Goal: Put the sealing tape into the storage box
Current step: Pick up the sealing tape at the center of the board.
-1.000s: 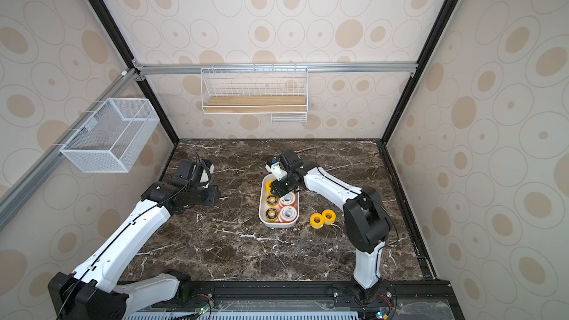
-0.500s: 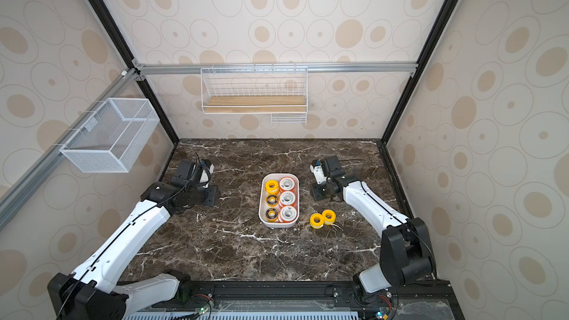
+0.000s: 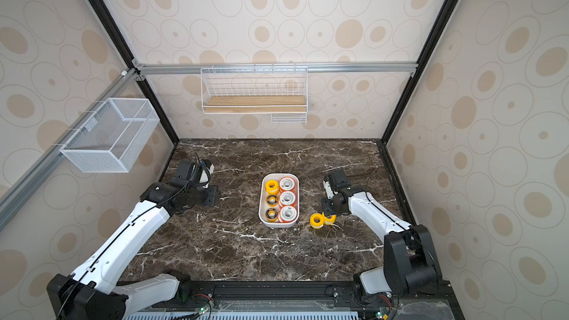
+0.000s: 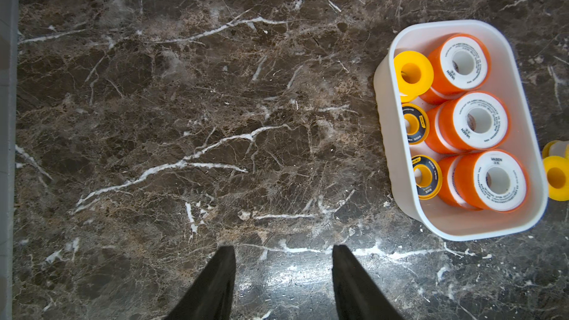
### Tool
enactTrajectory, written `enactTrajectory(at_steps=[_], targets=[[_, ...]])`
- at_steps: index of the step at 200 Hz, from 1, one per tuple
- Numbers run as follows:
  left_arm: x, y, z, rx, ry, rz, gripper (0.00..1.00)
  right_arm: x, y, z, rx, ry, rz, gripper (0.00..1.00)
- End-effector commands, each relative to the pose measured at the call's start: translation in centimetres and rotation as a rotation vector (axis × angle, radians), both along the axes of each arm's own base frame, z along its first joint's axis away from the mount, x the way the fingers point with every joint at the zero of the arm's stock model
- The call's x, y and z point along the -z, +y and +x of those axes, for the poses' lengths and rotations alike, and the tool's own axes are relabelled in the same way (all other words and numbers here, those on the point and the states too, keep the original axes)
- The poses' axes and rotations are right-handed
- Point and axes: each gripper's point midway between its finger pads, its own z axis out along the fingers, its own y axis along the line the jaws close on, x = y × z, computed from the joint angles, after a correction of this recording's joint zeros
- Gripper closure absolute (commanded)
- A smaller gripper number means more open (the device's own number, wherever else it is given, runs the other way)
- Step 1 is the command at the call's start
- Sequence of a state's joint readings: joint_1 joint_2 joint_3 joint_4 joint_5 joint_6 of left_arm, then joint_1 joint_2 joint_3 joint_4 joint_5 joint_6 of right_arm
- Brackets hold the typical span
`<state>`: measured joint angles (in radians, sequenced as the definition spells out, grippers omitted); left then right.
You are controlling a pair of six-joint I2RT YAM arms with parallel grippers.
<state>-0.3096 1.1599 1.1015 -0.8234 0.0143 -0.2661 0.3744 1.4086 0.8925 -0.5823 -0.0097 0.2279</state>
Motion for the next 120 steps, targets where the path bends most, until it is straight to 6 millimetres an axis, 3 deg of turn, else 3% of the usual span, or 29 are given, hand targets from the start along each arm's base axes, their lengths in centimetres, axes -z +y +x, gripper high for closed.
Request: enactTrajectory(at_steps=[1,27,65,120], targets=[[-0.2,0.2,0.1,-0.008,-0.007,-0.006,0.46,1.1,-0.4,-1.6,0.001,0.068,-0.004,0.55],[-0.2,0.1,0.0,-0.005,-0.004,-0.009,0.45,1.5,-1.6,-2.2,0.037,0.075,-0.058,0.6],[-0.2,0.0,0.0,-0.002,-0.005,-0.011,0.45,1.8,-2.2,-3.3,0.041,0.111,-0.077,0.58],[-0.2,-0.1,0.0,0.001,-0.005,-0.016,0.45,2.8,-1.9,-5.2,0.064,0.164,-0.031,0.43]])
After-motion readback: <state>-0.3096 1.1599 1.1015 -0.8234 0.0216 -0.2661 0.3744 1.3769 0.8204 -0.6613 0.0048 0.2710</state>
